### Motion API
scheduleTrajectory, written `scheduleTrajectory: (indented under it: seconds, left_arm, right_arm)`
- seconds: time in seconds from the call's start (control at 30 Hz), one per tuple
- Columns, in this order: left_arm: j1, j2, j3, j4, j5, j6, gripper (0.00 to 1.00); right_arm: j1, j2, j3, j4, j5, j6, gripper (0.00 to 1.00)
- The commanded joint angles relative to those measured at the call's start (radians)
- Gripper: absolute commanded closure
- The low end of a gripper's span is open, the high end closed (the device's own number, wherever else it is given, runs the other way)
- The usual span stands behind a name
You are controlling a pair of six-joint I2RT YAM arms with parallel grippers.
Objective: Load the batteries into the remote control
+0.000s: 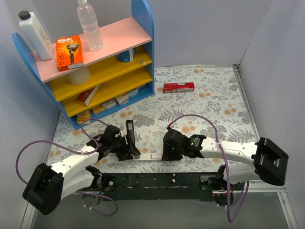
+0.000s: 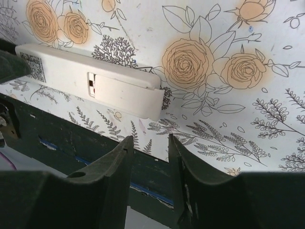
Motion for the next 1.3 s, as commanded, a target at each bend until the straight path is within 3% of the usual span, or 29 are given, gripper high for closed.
scheduleTrajectory:
  seconds: [0.0,0.63,1.27]
  left_arm:
    - [-0.007,-0.042,-0.017,-0.025,0.038,-0.026,0.46]
    - [-0.007,-0.077,-0.020,-0.037,0.018,-0.014,0.39]
    - [-0.007,-0.082,-0.020,-0.037,0.021,-0.009,0.38]
  right_arm:
    - [0.004,-0.018,0.012,0.028,0.062,0.018,0.59]
    - [0.000,0.121,0.141,0.002,0.137,-0.027,0.59]
    - [0.049,0.244,0.270,-0.176,0.201,0.008,0.56]
